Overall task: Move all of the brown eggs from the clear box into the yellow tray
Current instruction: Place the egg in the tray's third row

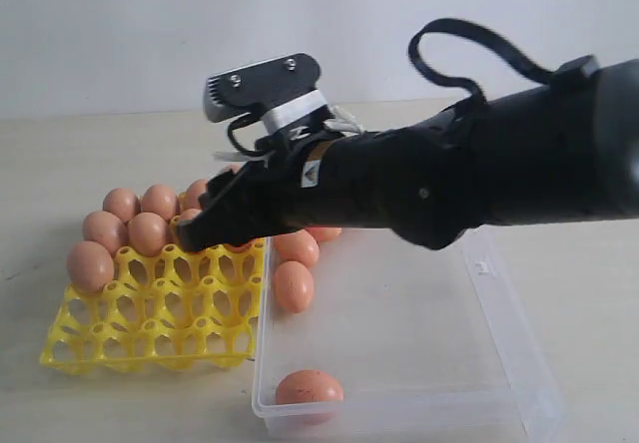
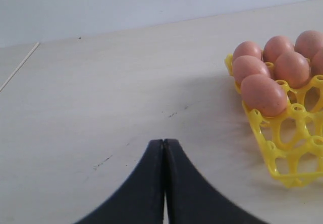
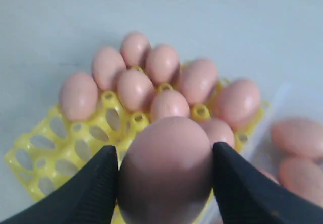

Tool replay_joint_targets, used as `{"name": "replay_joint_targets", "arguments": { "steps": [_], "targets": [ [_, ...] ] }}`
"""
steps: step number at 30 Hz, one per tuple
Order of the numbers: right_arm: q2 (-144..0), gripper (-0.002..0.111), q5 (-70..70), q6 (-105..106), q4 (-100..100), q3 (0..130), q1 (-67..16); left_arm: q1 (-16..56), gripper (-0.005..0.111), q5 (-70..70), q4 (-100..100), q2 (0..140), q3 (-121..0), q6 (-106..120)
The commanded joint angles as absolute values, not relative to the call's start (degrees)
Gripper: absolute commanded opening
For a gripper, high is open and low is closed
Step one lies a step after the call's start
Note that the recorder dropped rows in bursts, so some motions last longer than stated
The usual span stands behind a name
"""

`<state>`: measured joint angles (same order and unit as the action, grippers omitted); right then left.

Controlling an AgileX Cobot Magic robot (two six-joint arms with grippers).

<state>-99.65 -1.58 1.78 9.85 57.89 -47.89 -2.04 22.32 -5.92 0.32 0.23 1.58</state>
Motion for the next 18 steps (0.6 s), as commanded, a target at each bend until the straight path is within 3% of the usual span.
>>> {"name": "replay_joint_targets", "arguments": {
  "steps": [1,3,10,18],
  "targets": [
    [-105.94,0.0,-13.87,3.28,4.66,61.21,-51.72,-1.72,0.0,21.79,-5.78,0.0,0.0,1.32],
    [-113.2,0.0,-19.67,2.82,-0.77,66.08,-54.41,-1.72,0.0,21.79,-5.78,0.0,0.0,1.32],
    [-125.09,0.0,-19.95,1.99,-3.57,77.12,-56.0,-1.72,0.0,21.79,-5.78,0.0,0.0,1.32],
    [-127.34,0.0,-19.4,3.16,-3.1,78.9,-54.85,-1.72,0.0,21.79,-5.78,0.0,0.0,1.32]
  ]
}}
